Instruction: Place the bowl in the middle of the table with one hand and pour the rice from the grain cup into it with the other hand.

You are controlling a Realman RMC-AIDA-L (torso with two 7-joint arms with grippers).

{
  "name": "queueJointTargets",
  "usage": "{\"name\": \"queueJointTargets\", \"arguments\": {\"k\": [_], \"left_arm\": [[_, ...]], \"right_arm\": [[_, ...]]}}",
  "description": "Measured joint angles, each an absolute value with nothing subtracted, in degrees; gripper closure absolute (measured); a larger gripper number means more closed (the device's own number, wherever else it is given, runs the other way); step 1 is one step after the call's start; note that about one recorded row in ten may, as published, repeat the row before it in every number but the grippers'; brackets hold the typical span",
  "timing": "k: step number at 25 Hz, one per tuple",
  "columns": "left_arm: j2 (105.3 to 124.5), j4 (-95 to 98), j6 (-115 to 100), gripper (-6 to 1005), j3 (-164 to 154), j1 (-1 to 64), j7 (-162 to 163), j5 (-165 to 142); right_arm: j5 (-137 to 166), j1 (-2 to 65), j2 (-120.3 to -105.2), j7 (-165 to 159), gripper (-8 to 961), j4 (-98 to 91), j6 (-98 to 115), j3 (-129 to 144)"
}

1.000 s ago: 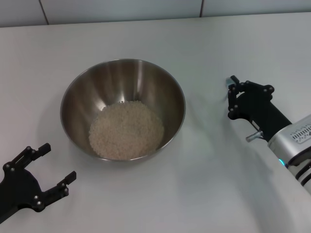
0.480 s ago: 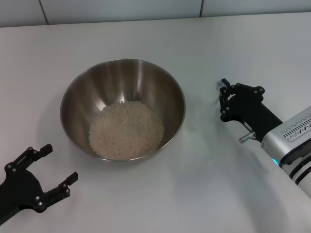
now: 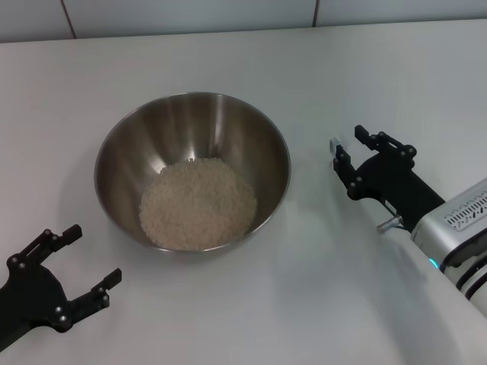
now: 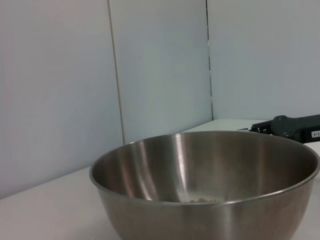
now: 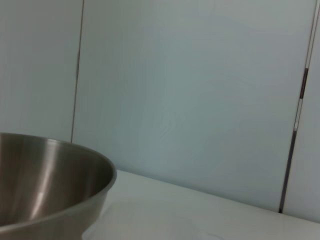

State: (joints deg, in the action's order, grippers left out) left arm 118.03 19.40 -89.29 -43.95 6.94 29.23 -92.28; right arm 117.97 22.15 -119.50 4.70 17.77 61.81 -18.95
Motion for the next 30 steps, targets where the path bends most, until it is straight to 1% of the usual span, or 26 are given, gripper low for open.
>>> {"name": "queueJointTargets", "arguments": {"k": [6, 10, 11, 18, 19, 20, 21, 26, 30], "left_arm": [[117.97, 19.3, -89.3, 131, -43.8, 6.9, 29.3, -92.3], [117.95, 19.4, -89.3, 131, -43.7, 6.8, 29.3, -92.3], [117.94, 19.3, -89.3, 131, -43.7, 6.8, 29.2, -92.3], [117.94, 19.3, -89.3, 131, -43.6, 6.6, 29.2, -92.3], [117.94, 19.3, -89.4, 131, -43.6, 6.4, 29.2, -92.3], [117.94, 19.3, -89.4, 131, -43.6, 6.4, 29.2, -92.3], [117.94, 19.3, -89.5, 131, -43.7, 6.3, 29.2, -92.3], [117.95, 19.3, -89.6, 131, -44.0, 6.3, 29.2, -92.3], [117.95, 19.3, -90.0, 131, -44.0, 6.2, 29.2, -92.3]], "right_arm": [[118.3, 20.4, -119.37, 4.7, 453, 17.9, 62.6, -18.7], [118.3, 19.0, -119.31, 4.7, 394, 18.0, 64.6, -18.3], [118.4, 17.7, -119.25, 4.7, 379, 17.8, 67.0, -17.3], [119.7, 14.1, -118.81, 0.2, 376, 15.6, 74.7, -13.5], [122.1, 13.0, -118.64, -4.4, 376, 12.8, 79.2, -11.4], [122.1, 13.0, -118.64, -4.4, 375, 12.8, 79.2, -11.4], [125.9, 12.1, -118.67, -8.7, 375, 8.2, 85.2, -8.7], [133.1, 12.9, -118.96, -13.9, 240, 1.9, 90.8, -4.1], [134.1, 13.8, -118.99, -14.3, 197, 1.7, 90.3, -3.3]]}}
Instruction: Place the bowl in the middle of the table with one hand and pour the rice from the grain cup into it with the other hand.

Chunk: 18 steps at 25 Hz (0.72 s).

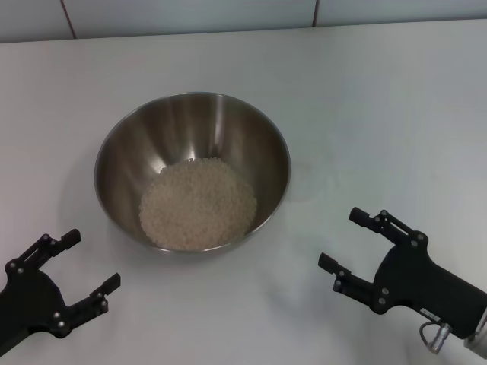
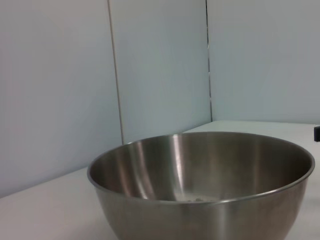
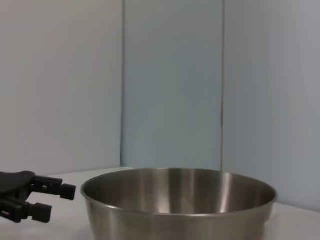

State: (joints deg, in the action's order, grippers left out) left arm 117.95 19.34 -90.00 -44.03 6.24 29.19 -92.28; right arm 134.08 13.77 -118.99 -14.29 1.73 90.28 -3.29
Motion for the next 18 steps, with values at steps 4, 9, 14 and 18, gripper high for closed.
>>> {"name": "queueJointTargets", "arguments": {"k": [4, 9, 14, 18], "left_arm": [[117.95, 19.3, -90.5, 131, -44.0, 6.2, 29.2, -92.3], [117.97, 19.3, -90.5, 131, -44.0, 6.3, 29.2, -92.3], [118.03, 19.3, -90.5, 131, -44.0, 6.4, 29.2, -92.3], [118.03, 19.3, -90.6, 131, -44.0, 6.2, 29.2, -92.3]], "right_arm": [[134.1, 14.4, -119.13, -14.3, 166, 1.7, 90.0, -2.4], [134.1, 14.9, -119.16, -14.4, 168, 1.8, 89.5, -2.4], [134.1, 15.3, -119.24, -14.4, 168, 2.3, 87.7, -2.4], [134.1, 15.8, -119.27, -14.4, 168, 2.6, 87.0, -2.3]]}}
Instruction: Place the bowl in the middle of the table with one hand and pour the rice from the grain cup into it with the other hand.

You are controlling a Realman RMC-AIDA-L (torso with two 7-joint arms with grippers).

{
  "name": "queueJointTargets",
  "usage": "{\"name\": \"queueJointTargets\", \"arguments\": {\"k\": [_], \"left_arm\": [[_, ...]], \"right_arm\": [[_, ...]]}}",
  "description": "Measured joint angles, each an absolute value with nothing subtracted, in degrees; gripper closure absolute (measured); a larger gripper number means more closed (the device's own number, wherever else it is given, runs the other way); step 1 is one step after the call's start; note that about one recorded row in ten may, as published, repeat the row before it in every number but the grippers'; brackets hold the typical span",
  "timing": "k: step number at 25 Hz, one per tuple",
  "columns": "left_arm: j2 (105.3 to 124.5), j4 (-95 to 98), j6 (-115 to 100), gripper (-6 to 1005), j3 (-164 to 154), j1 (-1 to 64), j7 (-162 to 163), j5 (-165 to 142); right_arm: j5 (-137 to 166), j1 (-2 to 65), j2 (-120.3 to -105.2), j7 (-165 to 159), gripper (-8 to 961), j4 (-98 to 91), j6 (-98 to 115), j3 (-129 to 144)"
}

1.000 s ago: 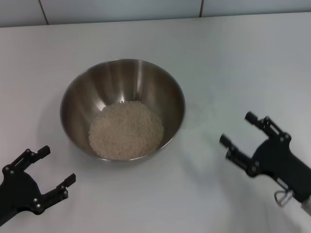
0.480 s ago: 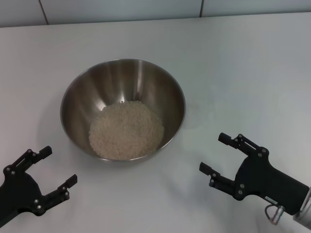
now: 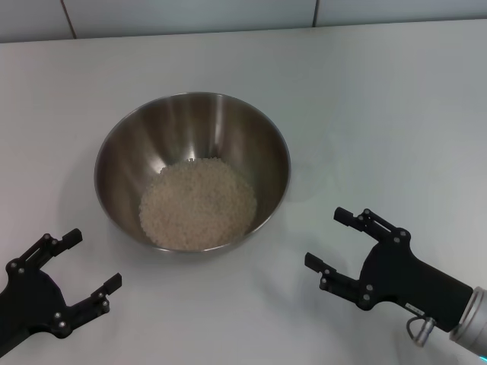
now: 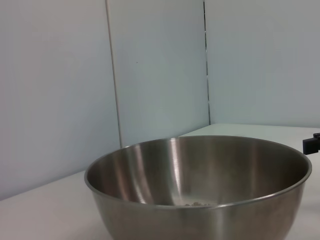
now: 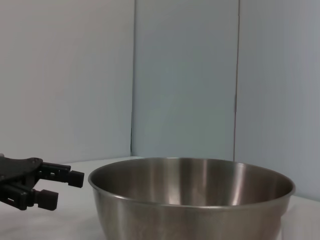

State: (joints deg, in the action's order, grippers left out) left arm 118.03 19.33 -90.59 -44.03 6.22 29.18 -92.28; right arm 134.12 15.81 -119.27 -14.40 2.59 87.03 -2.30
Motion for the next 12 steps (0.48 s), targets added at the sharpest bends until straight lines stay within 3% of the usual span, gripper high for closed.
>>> {"name": "queueJointTargets", "arguments": {"k": [12], "left_arm": [[118.03, 19.2, -90.6, 131, -44.0, 6.2, 29.2, -92.3]], "right_arm": [[134.1, 15.8, -119.35, -14.3, 168, 2.8, 87.0, -2.3]]}}
